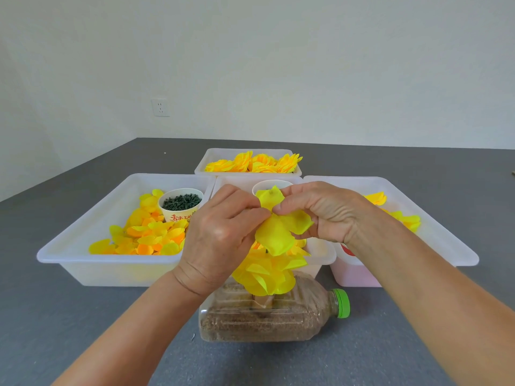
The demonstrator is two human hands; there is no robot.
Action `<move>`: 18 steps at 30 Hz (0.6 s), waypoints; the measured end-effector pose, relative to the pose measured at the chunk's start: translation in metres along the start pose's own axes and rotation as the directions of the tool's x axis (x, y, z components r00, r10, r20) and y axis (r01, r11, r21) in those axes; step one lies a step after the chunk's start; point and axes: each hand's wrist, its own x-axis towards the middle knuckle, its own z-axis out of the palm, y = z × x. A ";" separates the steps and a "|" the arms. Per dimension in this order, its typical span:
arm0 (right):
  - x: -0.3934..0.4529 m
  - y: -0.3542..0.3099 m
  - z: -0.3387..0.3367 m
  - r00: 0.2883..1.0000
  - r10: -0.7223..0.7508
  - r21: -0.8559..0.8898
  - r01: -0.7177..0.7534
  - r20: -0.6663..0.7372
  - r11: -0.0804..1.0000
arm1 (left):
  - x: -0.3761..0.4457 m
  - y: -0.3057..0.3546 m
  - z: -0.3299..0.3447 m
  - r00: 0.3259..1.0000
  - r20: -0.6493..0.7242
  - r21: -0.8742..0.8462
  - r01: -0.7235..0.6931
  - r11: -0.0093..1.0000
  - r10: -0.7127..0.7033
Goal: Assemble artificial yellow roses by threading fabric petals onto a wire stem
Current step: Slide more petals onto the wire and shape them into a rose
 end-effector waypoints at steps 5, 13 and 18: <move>-0.002 -0.001 0.000 0.999 0.000 0.000 0.000 0.034 1.000 | -0.001 -0.001 0.000 1.000 0.013 -0.007 -0.001 1.000 0.001; -0.004 0.001 -0.001 0.998 0.016 0.030 -0.018 0.068 0.999 | -0.001 0.001 -0.003 0.999 0.032 -0.074 0.011 0.997 -0.009; -0.004 0.000 -0.001 0.996 0.019 0.075 -0.026 0.093 0.997 | 0.001 0.002 -0.003 1.000 0.014 -0.027 -0.006 1.000 0.007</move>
